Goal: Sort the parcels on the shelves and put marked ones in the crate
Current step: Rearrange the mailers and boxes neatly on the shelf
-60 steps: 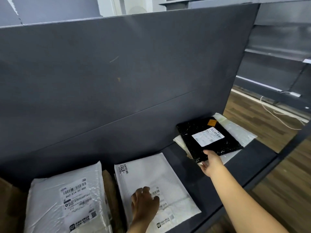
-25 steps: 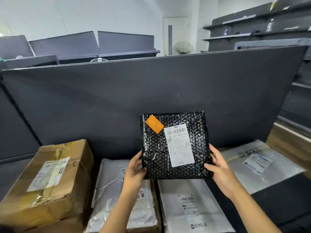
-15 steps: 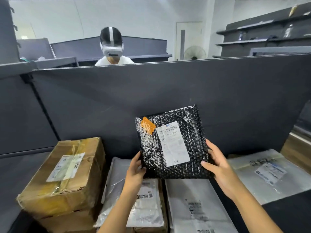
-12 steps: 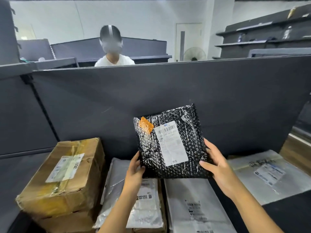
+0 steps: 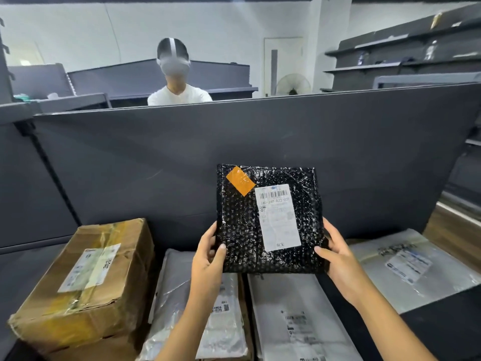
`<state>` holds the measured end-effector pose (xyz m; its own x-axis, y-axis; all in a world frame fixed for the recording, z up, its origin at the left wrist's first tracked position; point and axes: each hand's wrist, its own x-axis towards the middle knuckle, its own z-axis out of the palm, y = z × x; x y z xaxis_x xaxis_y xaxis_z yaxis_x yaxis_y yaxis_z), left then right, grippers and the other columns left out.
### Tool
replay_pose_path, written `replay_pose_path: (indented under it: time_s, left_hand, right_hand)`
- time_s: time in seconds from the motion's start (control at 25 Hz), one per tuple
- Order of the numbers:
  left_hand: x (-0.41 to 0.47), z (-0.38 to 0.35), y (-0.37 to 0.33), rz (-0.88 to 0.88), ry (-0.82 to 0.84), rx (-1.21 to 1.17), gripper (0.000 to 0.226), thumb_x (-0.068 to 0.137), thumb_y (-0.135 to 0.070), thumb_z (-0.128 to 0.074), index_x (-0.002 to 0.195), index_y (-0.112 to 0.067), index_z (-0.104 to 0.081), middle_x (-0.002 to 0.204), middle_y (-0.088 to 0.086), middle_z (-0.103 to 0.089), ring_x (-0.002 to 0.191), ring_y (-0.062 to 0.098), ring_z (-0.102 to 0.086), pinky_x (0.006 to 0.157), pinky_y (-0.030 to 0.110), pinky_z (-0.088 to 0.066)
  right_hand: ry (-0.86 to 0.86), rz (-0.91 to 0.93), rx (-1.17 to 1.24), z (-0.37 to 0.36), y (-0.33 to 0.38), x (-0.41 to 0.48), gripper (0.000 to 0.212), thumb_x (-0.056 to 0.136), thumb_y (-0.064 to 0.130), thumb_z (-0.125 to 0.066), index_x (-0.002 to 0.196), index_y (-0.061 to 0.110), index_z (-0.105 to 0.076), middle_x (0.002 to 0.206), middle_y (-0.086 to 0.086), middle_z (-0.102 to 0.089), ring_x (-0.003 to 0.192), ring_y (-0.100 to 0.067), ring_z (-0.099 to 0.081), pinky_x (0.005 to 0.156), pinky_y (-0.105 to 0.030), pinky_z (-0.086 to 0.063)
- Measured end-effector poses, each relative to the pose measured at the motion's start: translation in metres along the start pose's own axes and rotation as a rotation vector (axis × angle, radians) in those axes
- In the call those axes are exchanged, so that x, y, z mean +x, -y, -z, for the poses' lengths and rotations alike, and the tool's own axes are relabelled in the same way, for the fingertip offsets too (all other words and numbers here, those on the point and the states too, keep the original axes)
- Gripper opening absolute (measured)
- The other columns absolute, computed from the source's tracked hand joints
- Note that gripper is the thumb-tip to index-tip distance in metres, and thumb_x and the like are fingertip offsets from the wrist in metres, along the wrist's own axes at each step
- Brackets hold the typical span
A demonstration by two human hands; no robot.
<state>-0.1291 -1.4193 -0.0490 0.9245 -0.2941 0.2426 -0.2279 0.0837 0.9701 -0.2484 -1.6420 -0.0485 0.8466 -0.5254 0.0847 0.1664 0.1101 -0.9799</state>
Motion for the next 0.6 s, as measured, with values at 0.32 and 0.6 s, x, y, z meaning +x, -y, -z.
replay_pose_path:
  time_s: [0.32, 0.6]
  left_hand:
    - [-0.003, -0.001, 0.007, 0.075, 0.015, 0.133, 0.045, 0.095, -0.011, -0.049, 0.134, -0.033, -0.044, 0.124, -0.004, -0.057, 0.108, 0.007, -0.054, 0.096, 0.025, -0.043]
    - [-0.015, -0.015, 0.029, 0.226, 0.171, 0.329, 0.044, 0.095, -0.012, -0.048, 0.137, -0.023, -0.038, 0.127, -0.002, -0.056, 0.112, 0.024, -0.059, 0.095, 0.039, -0.048]
  right_hand:
    - [-0.045, -0.129, 0.017, 0.007, -0.016, 0.006, 0.061, 0.090, -0.008, -0.043, 0.136, 0.033, -0.045, 0.132, -0.001, -0.055, 0.120, -0.021, -0.054, 0.104, -0.044, -0.042]
    - [-0.112, -0.228, -0.022, 0.029, -0.034, 0.000, 0.068, 0.087, -0.012, -0.045, 0.138, 0.034, -0.043, 0.134, -0.004, -0.052, 0.119, -0.024, -0.054, 0.103, -0.048, -0.042]
